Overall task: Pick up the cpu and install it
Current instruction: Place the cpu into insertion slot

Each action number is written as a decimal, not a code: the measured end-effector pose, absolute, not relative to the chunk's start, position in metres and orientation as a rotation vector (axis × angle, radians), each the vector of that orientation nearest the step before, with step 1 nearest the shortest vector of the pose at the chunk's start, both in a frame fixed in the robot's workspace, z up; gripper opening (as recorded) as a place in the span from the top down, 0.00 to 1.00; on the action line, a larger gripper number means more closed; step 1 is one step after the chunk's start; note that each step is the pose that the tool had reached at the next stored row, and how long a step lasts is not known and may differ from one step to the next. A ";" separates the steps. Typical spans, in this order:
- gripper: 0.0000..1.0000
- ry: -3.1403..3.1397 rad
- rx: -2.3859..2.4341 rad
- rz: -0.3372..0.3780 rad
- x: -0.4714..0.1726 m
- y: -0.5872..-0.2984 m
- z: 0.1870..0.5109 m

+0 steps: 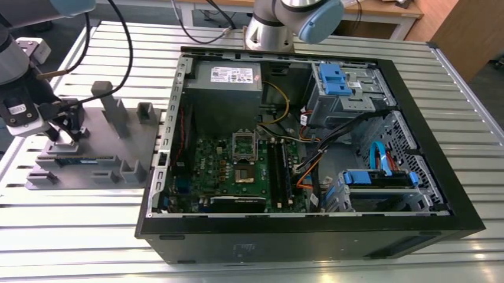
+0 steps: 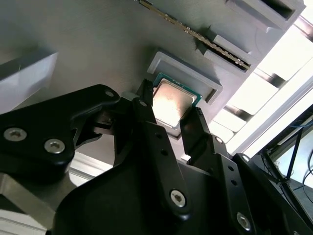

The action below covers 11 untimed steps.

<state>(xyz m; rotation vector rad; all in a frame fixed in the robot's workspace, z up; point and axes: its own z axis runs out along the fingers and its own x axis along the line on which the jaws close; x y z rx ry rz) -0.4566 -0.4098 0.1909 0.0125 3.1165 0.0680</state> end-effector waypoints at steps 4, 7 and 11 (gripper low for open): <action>0.53 3.116 0.013 0.068 -0.457 -0.410 0.196; 0.53 3.116 0.013 0.068 -0.457 -0.410 0.199; 0.53 3.117 0.013 0.068 -0.457 -0.410 0.205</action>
